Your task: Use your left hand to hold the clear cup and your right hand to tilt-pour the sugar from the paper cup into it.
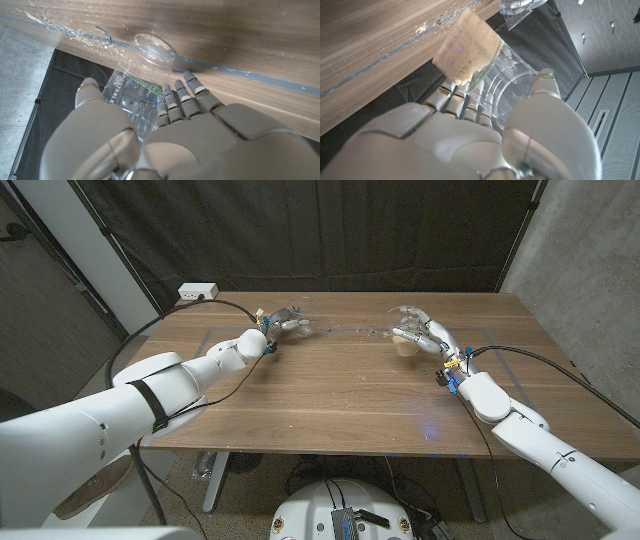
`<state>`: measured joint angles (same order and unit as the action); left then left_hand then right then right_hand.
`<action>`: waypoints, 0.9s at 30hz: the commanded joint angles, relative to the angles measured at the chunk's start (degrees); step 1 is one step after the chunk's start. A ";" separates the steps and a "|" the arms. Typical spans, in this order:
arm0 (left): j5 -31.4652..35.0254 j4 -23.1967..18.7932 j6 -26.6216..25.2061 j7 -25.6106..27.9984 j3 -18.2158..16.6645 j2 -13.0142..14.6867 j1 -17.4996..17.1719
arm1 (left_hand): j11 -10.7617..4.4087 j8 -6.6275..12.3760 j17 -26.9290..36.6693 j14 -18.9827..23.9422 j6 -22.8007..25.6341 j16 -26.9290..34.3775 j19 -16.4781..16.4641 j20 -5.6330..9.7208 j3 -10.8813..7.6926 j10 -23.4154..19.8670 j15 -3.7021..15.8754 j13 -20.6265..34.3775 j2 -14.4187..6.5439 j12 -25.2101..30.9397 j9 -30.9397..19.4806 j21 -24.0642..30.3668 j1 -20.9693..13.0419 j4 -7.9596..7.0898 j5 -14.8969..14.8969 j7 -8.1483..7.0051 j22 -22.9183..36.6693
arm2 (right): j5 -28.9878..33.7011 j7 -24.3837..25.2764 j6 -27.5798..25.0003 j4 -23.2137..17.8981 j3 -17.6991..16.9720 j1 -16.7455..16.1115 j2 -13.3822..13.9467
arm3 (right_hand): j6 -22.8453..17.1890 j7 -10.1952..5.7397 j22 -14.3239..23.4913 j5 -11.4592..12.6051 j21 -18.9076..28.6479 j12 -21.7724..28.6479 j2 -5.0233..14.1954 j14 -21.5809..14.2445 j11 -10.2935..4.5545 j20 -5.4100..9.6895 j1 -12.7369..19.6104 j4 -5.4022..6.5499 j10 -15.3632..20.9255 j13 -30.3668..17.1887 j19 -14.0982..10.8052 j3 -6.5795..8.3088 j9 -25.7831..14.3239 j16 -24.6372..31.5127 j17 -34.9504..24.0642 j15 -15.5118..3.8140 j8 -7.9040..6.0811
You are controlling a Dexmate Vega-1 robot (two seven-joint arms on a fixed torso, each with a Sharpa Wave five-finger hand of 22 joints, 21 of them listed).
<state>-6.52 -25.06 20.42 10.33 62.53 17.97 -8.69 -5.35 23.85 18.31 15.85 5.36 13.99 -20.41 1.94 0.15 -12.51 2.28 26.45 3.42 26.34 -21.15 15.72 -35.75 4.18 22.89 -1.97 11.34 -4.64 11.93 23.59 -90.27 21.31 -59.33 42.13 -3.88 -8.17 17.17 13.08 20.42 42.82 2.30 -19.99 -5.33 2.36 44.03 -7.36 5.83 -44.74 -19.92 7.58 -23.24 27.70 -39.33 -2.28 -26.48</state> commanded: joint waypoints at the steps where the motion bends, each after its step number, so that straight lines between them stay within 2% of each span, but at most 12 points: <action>1: -0.90 0.01 2.06 0.10 -0.54 -0.91 -0.11 | -0.74 1.02 0.55 2.27 1.95 0.86 -1.71 0.24 -0.01 -1.74 3.19 0.56 -0.54 1.28 -0.34 0.98 -1.51 0.76 0.36 -0.12 0.25 | -0.08 0.92 0.31 0.11 -0.44 -0.93 -0.06 | -0.44 -0.42 0.06 0.02 0.26 0.41 0.51 -0.55 -0.10 1.84 -0.02 0.14 0.46 -0.15 0.41 -0.11 -0.17 -0.04 -0.24 -10.26 -0.36; 8: 0.56 0.01 9.19 3.34 -0.63 -0.10 -1.10 | -2.51 2.91 1.96 7.40 5.15 2.71 -3.44 1.05 -0.71 -5.60 4.73 1.87 -2.70 3.98 -0.81 1.59 -4.43 1.43 0.43 -1.07 0.43 | -0.19 1.04 0.85 0.67 -0.41 -1.19 -0.24 | -0.55 -0.42 0.07 0.00 0.27 0.49 0.58 -0.56 -0.10 1.81 -0.04 0.17 0.39 -0.28 0.48 -0.16 -0.17 -0.12 -0.41 -10.31 -0.39; 11: 0.51 0.01 10.85 3.95 -1.04 -0.06 -1.58 | -2.73 3.53 2.51 8.74 6.07 3.28 -4.18 1.25 -0.89 -6.76 5.38 2.38 -3.31 4.87 -1.02 1.84 -5.24 1.61 0.38 -1.55 0.48 | -0.10 1.15 1.04 0.76 -0.46 -1.31 -0.23 | -0.57 -0.43 0.07 -0.01 0.27 0.53 0.58 -0.59 -0.16 1.82 -0.04 0.17 0.40 -0.33 0.50 -0.17 -0.16 -0.17 -0.45 -10.29 -0.39; 16: -0.59 0.01 11.81 4.22 -2.27 -0.46 -2.69 | -3.02 4.60 3.42 11.03 7.53 4.25 -5.53 1.51 -1.06 -8.15 5.96 3.30 -4.12 6.18 -1.43 2.30 -6.43 1.87 0.18 -1.78 0.56 | 0.08 1.32 1.24 0.91 -0.51 -1.48 -0.19 | -0.88 -0.58 0.07 -0.02 0.28 0.64 0.71 -0.71 -0.27 1.84 0.07 0.15 0.50 -0.41 0.56 -0.13 -0.16 -0.18 -0.57 -10.41 -0.51; 23: -3.62 0.01 11.01 3.67 -5.06 -1.88 -4.90 | -3.78 6.96 5.41 15.24 10.53 6.14 -9.49 1.95 -1.08 -11.41 6.91 5.57 -5.04 9.35 -2.41 3.87 -8.84 2.54 -0.45 -2.67 0.93 | 0.10 1.23 1.13 0.78 -0.58 -2.05 0.16 | -1.00 -0.75 0.07 -0.04 0.32 0.71 0.87 -0.84 -0.27 1.88 0.15 0.15 0.47 -0.51 0.53 -0.12 -0.16 -0.11 -0.81 -10.31 -0.54; 27: -5.99 0.01 11.81 2.69 -7.47 -2.76 -6.43 | -3.66 7.71 6.31 16.62 11.34 6.91 -10.95 2.31 -1.23 -12.04 7.07 6.45 -5.65 10.34 -2.76 4.55 -9.83 2.74 -0.66 -2.23 1.17 | 0.39 1.33 1.72 1.20 -0.56 -2.03 0.16 | -1.08 -0.63 0.08 -0.07 0.36 0.79 0.85 -0.97 -0.36 1.91 0.23 0.10 0.54 -0.58 0.52 -0.12 -0.15 -0.19 -0.83 -10.40 -0.55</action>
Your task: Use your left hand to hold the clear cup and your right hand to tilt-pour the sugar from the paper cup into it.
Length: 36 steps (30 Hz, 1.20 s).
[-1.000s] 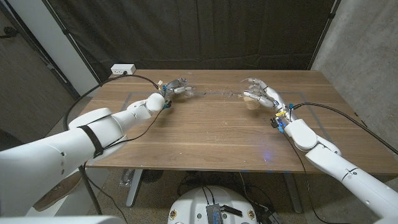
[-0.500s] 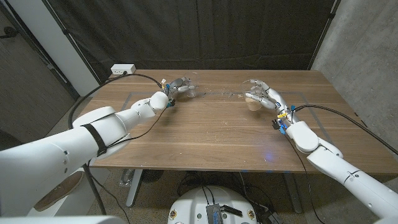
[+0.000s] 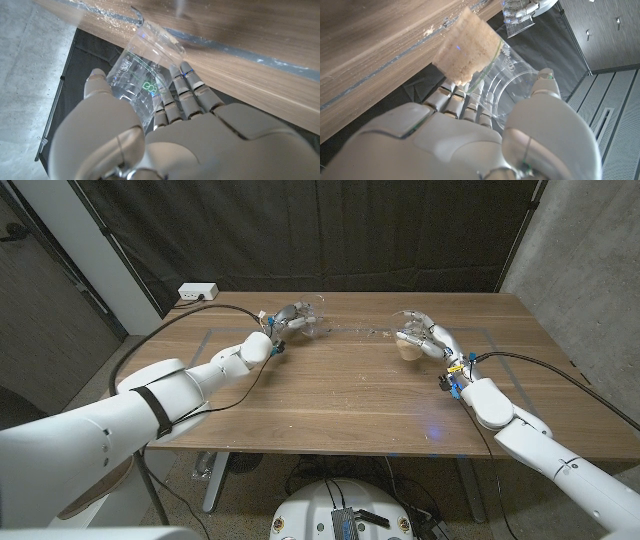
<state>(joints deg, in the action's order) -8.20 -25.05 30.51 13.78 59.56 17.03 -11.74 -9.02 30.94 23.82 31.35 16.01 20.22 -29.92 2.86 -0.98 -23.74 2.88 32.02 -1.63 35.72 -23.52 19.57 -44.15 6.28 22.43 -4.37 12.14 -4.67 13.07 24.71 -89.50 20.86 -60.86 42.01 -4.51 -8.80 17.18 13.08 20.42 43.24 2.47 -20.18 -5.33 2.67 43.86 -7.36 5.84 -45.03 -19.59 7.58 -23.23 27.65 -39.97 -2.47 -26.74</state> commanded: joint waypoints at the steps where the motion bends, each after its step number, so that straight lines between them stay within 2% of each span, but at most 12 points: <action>1: -4.85 -0.01 2.27 -1.08 -5.15 -2.00 -3.81 | -0.09 0.75 0.94 1.45 0.85 0.85 -1.63 1.45 -0.10 -0.89 6.47 1.01 -0.67 1.11 -0.44 0.80 -1.58 0.68 -0.24 0.21 0.40 | 0.57 0.22 0.85 0.60 -0.08 -0.45 0.26 | -0.47 0.00 0.07 -0.07 0.36 0.40 0.69 -0.78 -0.37 1.63 0.39 0.10 0.57 -0.30 0.19 -0.12 -0.15 -0.18 -0.19 -10.22 -0.29; 6: -6.87 -0.01 6.29 -3.45 -8.35 -2.55 -5.79 | 0.41 1.08 1.64 2.92 0.71 1.53 -2.45 0.98 -0.03 -0.49 6.77 1.82 -0.69 1.64 -0.76 1.25 -2.46 0.96 -0.59 0.62 0.62 | 0.77 -0.04 2.08 1.76 0.11 0.07 0.08 | -0.75 -0.08 0.08 -0.09 0.40 0.62 0.75 -1.13 -0.47 1.70 0.50 0.05 0.94 -0.40 0.18 -0.09 -0.13 -0.24 -0.23 -10.35 -0.38; 10: -8.80 0.33 11.19 -8.20 -11.51 -2.74 -6.80 | 0.61 1.22 1.98 2.73 0.57 1.44 -2.39 0.38 0.13 -0.05 6.84 2.24 -0.59 1.81 -0.93 1.28 -2.68 0.98 -0.83 0.89 0.68 | 0.46 -0.64 3.70 3.82 0.44 1.27 -0.55 | -0.93 -0.17 0.08 -0.11 0.43 0.68 0.80 -1.20 -0.57 1.76 0.49 0.08 1.02 -0.45 0.16 -0.09 -0.12 -0.26 -0.29 -10.31 -0.44; 12: -8.84 1.37 11.53 -9.40 -12.46 -3.25 -6.57 | 0.64 1.26 2.14 2.60 0.42 1.37 -2.43 -0.19 0.19 0.23 6.87 2.43 -0.58 1.86 -1.02 1.29 -2.80 0.98 -0.95 0.86 0.66 | 0.45 -0.86 4.34 4.53 0.58 1.69 -0.73 | -0.93 -0.14 0.08 -0.12 0.44 0.72 0.80 -1.25 -0.65 1.77 0.48 0.08 1.06 -0.47 0.15 -0.10 -0.12 -0.28 -0.30 -10.30 -0.43; 13: -8.95 3.97 12.91 -11.11 -12.89 -4.11 -5.67 | 0.66 1.23 2.21 2.43 0.24 1.28 -2.40 -0.34 0.25 0.38 6.89 2.52 -0.54 1.87 -1.06 1.28 -2.83 0.98 -1.02 0.91 0.64 | 0.15 -1.10 4.83 5.50 0.75 2.36 -1.20 | -0.90 -0.17 0.08 -0.13 0.45 0.75 0.80 -1.28 -0.70 1.78 0.49 0.08 1.12 -0.48 0.15 -0.10 -0.12 -0.31 -0.30 -10.32 -0.42; 14: -8.65 4.53 14.10 -11.73 -13.10 -4.18 -5.57 | 0.62 1.23 2.25 2.32 0.17 1.22 -2.40 -0.38 0.29 0.43 6.80 2.58 -0.50 1.90 -1.08 1.27 -2.85 0.98 -1.07 0.82 0.63 | 0.04 -1.33 5.16 6.06 0.88 2.77 -1.39 | -0.91 -0.21 0.08 -0.13 0.45 0.77 0.82 -1.30 -0.66 1.79 0.50 0.08 1.14 -0.49 0.14 -0.10 -0.11 -0.31 -0.32 -10.32 -0.42; 19: -6.96 4.40 19.49 -13.62 -14.00 -3.06 -5.99 | 0.73 1.29 2.50 2.01 -0.14 0.98 -1.84 -0.51 0.55 0.72 6.87 2.91 -0.33 2.05 -1.24 1.04 -2.86 0.89 -1.37 1.05 0.58 | -1.10 -2.67 6.89 8.70 1.49 4.81 -2.54 | -0.85 -0.20 0.09 -0.16 0.50 0.83 0.84 -1.38 -0.66 1.87 0.50 0.08 1.15 -0.57 0.10 -0.11 -0.10 -0.41 -0.36 -10.32 -0.38; 25: -4.84 3.91 25.55 -14.91 -14.81 -1.30 -6.35 | 0.80 1.46 2.77 1.34 -0.22 0.50 -1.01 -0.50 0.91 0.98 6.88 3.26 -0.13 2.24 -1.43 0.72 -2.76 0.71 -1.73 0.89 0.52 | -2.61 -4.80 7.18 9.96 1.91 7.43 -3.17 | -0.88 -0.18 0.10 -0.18 0.59 1.01 0.87 -1.81 -0.68 1.87 0.66 0.00 1.42 -0.67 -0.03 -0.07 -0.09 -0.49 -0.37 -10.41 -0.36; 36: -7.54 2.50 28.66 -19.33 -19.84 -0.48 -8.92 | 0.64 1.64 3.06 1.20 -0.46 0.10 -0.56 -0.52 1.36 1.14 6.90 3.66 -0.10 2.50 -1.68 0.57 -2.47 0.35 -2.20 0.90 0.47 | -3.51 -7.55 8.79 14.83 3.15 13.28 -5.02 | -2.61 -0.20 0.11 -0.27 0.96 1.69 0.81 -3.97 -1.22 1.95 0.84 -0.09 3.93 -0.35 -0.59 -0.03 -0.02 -0.55 -0.15 -10.50 -0.95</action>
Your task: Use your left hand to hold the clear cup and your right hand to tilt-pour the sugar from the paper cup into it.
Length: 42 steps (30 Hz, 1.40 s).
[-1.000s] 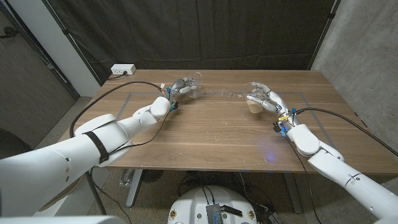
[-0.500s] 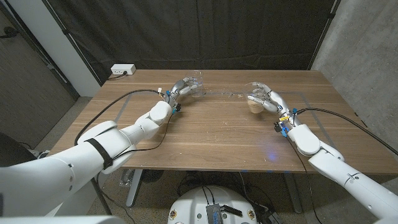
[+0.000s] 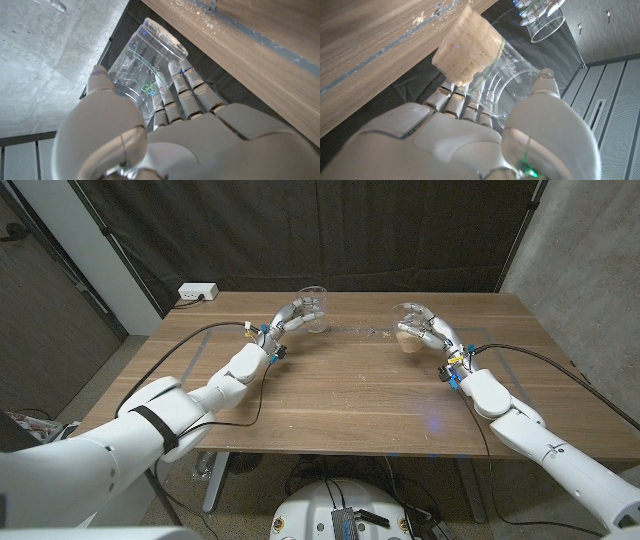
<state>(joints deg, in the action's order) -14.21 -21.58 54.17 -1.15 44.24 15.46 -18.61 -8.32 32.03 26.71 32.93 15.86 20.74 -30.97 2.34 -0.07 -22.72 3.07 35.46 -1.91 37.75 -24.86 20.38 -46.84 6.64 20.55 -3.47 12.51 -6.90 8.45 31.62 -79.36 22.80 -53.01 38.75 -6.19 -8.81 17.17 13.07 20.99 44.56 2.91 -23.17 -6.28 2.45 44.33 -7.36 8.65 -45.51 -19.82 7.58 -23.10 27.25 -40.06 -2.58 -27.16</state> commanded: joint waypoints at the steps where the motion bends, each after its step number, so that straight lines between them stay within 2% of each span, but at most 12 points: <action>1: -1.74 -1.14 4.97 -4.63 -4.93 1.20 -2.28 | -0.11 0.52 0.20 -0.37 -0.43 -0.45 0.63 -0.10 0.47 0.21 6.65 0.25 0.18 0.45 -0.36 -0.29 0.22 -0.03 -0.35 0.08 0.10 | -1.26 -3.14 2.05 5.20 1.34 5.89 -1.87 | -1.11 -0.28 0.12 -0.26 0.45 0.38 0.40 -1.18 -0.18 2.21 0.41 -0.10 1.22 0.18 -0.48 -0.01 -0.15 -0.12 -0.05 -10.41 -0.60; 7: -4.39 -2.57 3.74 -7.48 -7.66 1.30 -4.03 | 0.01 0.60 0.33 -0.46 -0.56 -0.69 0.97 -0.08 0.63 0.49 6.67 0.43 0.10 0.51 -0.48 -0.39 0.23 -0.15 -0.54 0.11 0.09 | -1.57 -4.00 2.65 7.69 2.01 7.77 -2.54 | -1.87 -0.28 0.12 -0.28 0.62 0.62 0.51 -1.93 -0.45 2.31 0.70 -0.21 2.24 0.33 -0.74 0.12 -0.12 -0.16 0.00 -10.49 -0.85; 14: -4.12 -6.12 1.70 -7.24 -8.94 2.56 -5.65 | -0.03 0.71 0.47 -0.34 -0.59 -0.87 1.26 -0.09 0.75 0.43 6.53 0.62 -0.05 0.69 -0.58 -0.46 0.16 -0.26 -0.73 0.03 0.09 | -1.81 -4.24 2.68 9.67 2.38 9.46 -2.98 | -2.32 -0.22 0.12 -0.32 0.79 0.65 0.52 -2.49 -0.71 2.45 0.93 -0.31 2.74 0.48 -1.02 0.20 -0.09 -0.28 0.06 -10.50 -0.98; 19: -2.73 -10.54 -1.62 -6.54 -8.98 4.48 -7.11 | 0.03 0.80 0.57 -0.28 -0.55 -1.00 1.49 -0.14 0.88 0.52 6.59 0.74 -0.10 0.76 -0.64 -0.52 0.23 -0.37 -0.87 0.15 0.09 | -1.72 -5.30 0.53 7.77 2.49 10.02 -1.49 | -3.19 -0.14 0.12 -0.39 0.90 0.57 0.43 -3.14 -0.79 2.43 0.71 -0.17 3.41 0.90 -1.15 0.09 -0.07 -0.36 0.13 -10.36 -1.28; 23: -2.30 -11.58 -3.60 -6.88 -8.96 4.81 -7.32 | 0.04 0.85 0.64 -0.32 -0.56 -1.13 1.74 -0.22 1.02 0.60 6.61 0.84 -0.12 0.82 -0.66 -0.59 0.33 -0.49 -0.99 0.13 0.10 | -1.33 -5.64 -2.13 4.56 2.08 9.98 0.39 | -3.41 -0.12 0.11 -0.41 0.99 0.61 0.40 -3.53 -0.80 2.33 0.46 -0.02 4.03 1.14 -1.29 -0.01 -0.06 -0.38 0.17 -10.42 -1.33; 33: -0.55 -7.28 -3.71 -8.23 -7.66 3.16 -4.82 | 0.02 0.94 0.83 -0.23 -0.46 -1.39 2.13 -0.18 1.26 0.67 6.53 1.06 -0.21 0.98 -0.62 -0.66 0.40 -0.67 -1.24 0.19 0.13 | -1.80 -7.77 -6.71 -0.17 1.40 10.98 3.32 | -3.73 -0.02 0.08 -0.43 1.27 0.53 0.57 -4.37 -0.64 2.00 0.58 -0.02 4.93 1.60 -1.85 0.07 -0.03 -0.38 0.16 -10.56 -1.38; 42: 0.02 -6.02 -3.68 -8.40 -6.86 2.45 -4.19 | 0.15 1.00 1.03 -0.15 -0.41 -1.69 2.19 -0.15 1.51 0.51 6.55 1.28 -0.29 1.25 -0.55 -0.59 0.38 -0.80 -1.49 0.17 0.16 | -2.89 -10.62 -10.57 -3.06 1.11 12.40 5.43 | -3.83 0.19 0.03 -0.46 1.44 0.56 0.66 -5.17 -0.68 1.84 0.68 -0.04 5.49 1.66 -2.16 0.12 -0.01 -0.31 0.12 -10.59 -1.35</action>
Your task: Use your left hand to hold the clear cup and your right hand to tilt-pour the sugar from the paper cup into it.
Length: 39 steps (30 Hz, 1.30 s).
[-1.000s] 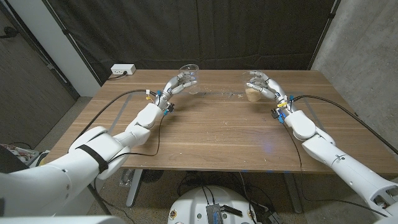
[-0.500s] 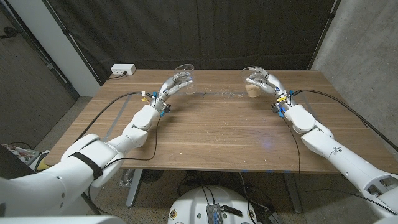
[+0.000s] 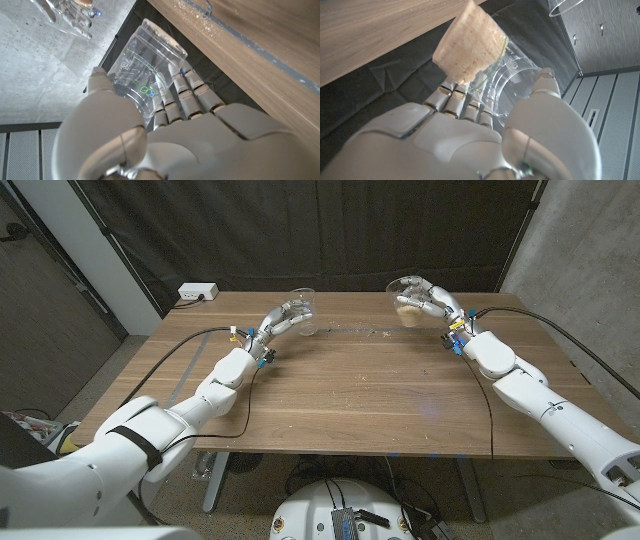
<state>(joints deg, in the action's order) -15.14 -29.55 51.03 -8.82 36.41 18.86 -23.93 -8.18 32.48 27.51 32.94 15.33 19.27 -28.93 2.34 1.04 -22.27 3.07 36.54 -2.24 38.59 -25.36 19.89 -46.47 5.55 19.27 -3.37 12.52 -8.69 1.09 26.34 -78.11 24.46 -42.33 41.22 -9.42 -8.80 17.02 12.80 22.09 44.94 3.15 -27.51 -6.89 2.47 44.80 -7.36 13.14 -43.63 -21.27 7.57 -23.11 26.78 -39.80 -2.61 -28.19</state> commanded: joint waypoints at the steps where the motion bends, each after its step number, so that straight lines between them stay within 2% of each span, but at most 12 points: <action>1: 1.06 1.97 -0.58 -0.73 1.08 -0.95 1.16 | 0.01 0.59 0.24 -0.13 0.16 -0.25 0.14 -0.12 0.42 0.09 6.55 0.24 0.02 0.42 -0.06 -0.09 0.00 0.27 -0.23 0.05 0.15 | -1.10 -3.35 -5.76 -4.63 -0.59 1.88 3.10 | -0.59 0.18 0.17 -0.20 0.34 0.18 0.42 -0.90 -0.07 1.82 0.22 -0.04 1.01 -0.22 -0.71 0.13 0.00 0.16 -0.14 -10.56 -0.31; 24: 1.37 2.64 0.09 -1.89 2.17 -1.93 1.23 | -0.01 0.79 0.67 0.31 0.47 -0.77 0.25 0.21 0.92 0.11 6.61 0.68 -0.14 0.81 0.14 0.09 -0.17 0.08 -0.66 0.16 0.24 | -0.44 -10.96 -17.40 -11.48 1.78 8.45 6.24 | -0.90 0.69 0.02 -0.34 0.48 0.08 0.50 -1.75 0.21 1.62 0.59 -0.18 1.62 -0.22 -0.90 0.25 0.03 0.04 -0.22 -10.59 -0.28; 39: 0.92 3.80 0.88 -2.52 2.43 -2.74 1.07 | -0.10 0.95 0.94 0.56 0.60 -1.09 0.24 0.28 1.25 0.06 6.61 0.90 -0.21 1.03 0.18 0.23 -0.25 -0.05 -0.86 0.10 0.27 | 0.50 -14.05 -20.25 -14.11 2.55 11.80 7.28 | -1.11 0.95 -0.10 -0.50 0.53 0.01 0.71 -2.39 0.32 1.44 0.68 -0.13 2.04 -0.24 -0.98 0.34 0.04 0.05 -0.33 -10.61 -0.26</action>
<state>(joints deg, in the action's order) -13.88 -26.23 51.26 -11.11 38.69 16.53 -22.56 -8.20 33.06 28.31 32.94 15.55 18.41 -28.62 2.66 1.98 -22.03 3.07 37.32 -2.21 39.25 -25.05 19.90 -46.50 5.53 18.62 -3.15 12.66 -8.80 -10.66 8.63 -90.19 26.52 -32.76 47.58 -10.24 -7.93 16.74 12.58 22.09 44.72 3.52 -29.29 -6.47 2.47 45.24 -7.36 14.77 -43.68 -21.66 7.57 -23.12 26.77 -39.96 -2.77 -28.13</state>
